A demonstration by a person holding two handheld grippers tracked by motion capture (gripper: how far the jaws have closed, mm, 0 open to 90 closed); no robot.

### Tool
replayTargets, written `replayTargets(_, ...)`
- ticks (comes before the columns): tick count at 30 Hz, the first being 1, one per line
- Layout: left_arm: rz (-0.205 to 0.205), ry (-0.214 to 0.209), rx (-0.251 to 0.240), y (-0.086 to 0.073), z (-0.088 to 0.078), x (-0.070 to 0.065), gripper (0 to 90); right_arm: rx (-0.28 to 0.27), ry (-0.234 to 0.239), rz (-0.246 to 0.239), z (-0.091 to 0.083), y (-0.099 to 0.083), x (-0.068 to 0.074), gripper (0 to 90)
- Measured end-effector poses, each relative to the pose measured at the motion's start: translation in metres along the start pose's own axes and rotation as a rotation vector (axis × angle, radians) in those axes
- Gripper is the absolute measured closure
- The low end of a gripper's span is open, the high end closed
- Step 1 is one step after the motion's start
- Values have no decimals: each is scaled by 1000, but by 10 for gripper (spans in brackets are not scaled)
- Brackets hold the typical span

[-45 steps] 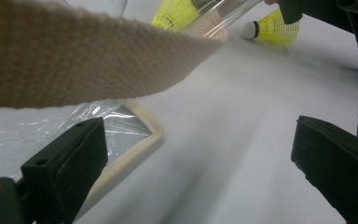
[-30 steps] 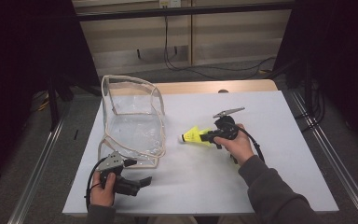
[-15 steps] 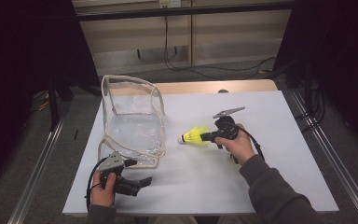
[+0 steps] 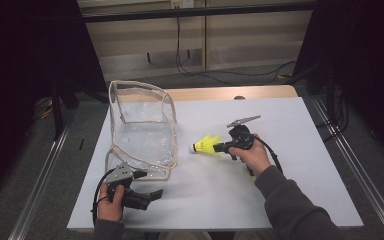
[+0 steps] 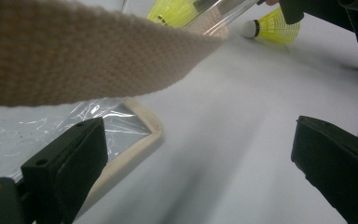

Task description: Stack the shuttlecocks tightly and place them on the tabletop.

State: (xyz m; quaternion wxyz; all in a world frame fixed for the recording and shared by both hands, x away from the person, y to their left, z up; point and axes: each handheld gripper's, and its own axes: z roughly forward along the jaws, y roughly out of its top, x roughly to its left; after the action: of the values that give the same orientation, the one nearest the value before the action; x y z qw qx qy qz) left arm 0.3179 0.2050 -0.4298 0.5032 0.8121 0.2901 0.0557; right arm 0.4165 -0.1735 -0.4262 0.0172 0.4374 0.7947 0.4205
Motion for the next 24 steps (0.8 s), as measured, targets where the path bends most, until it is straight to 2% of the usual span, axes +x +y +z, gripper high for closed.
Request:
replayTargets(15,0,2,0,0,0,0,37,16,-14,-7,1,-2,2,785)
replayTargets(24,0,2,0,0,0,0,37,0,-38,6,-3,-1,1,631)
